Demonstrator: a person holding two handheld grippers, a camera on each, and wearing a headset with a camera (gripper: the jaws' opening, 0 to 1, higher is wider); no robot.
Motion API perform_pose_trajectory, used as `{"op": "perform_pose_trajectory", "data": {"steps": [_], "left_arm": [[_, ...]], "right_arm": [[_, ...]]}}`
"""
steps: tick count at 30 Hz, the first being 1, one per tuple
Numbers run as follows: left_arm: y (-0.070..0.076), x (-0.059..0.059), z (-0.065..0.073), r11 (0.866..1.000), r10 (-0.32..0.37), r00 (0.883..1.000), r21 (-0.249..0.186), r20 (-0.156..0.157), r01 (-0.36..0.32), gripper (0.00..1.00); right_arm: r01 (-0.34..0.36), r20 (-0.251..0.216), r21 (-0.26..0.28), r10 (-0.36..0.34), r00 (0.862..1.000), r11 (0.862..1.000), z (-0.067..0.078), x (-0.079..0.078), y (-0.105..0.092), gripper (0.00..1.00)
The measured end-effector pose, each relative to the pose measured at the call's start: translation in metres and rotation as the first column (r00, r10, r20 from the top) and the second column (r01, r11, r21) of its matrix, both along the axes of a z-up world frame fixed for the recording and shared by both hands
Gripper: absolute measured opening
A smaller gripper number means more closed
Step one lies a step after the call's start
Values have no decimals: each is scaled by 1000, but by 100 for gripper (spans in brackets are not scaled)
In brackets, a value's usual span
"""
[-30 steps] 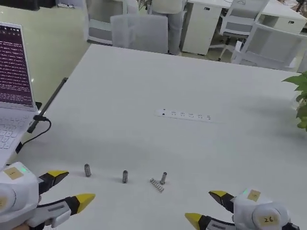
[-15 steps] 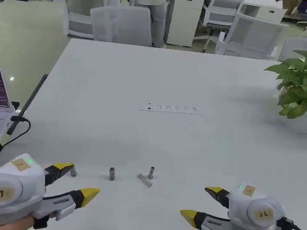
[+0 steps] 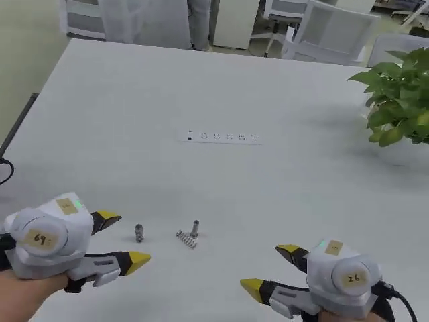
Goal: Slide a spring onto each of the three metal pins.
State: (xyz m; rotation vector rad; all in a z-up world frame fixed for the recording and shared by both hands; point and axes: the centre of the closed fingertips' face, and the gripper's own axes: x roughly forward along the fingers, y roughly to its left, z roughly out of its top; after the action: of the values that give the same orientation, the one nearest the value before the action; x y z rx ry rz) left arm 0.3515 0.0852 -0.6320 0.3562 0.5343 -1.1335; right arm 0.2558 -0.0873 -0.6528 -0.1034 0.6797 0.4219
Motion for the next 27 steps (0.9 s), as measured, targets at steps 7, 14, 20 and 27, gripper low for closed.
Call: {"op": "perform_pose_trajectory", "data": {"steps": [7, 14, 20, 27], "left_arm": [[-21, -3, -15, 993, -98, 995, 61, 0, 97, 48], [-45, -2, -33, 980, -177, 984, 92, -19, 178, 49], [-62, 2, -48, 962, -236, 972, 137, -19, 236, 48], [-78, 6, -57, 952, -258, 966, 161, -28, 259, 48]], "right_arm": [[-7, -10, 3, 7, 1000, 1000, 0, -3, 4, 57], [2, -12, 2, -2, 1000, 1000, 2, -9, 5, 57], [18, -24, 5, -18, 1000, 1000, 0, -18, 1, 57], [28, -36, 8, -27, 999, 1000, -2, -23, -5, 57]]}}
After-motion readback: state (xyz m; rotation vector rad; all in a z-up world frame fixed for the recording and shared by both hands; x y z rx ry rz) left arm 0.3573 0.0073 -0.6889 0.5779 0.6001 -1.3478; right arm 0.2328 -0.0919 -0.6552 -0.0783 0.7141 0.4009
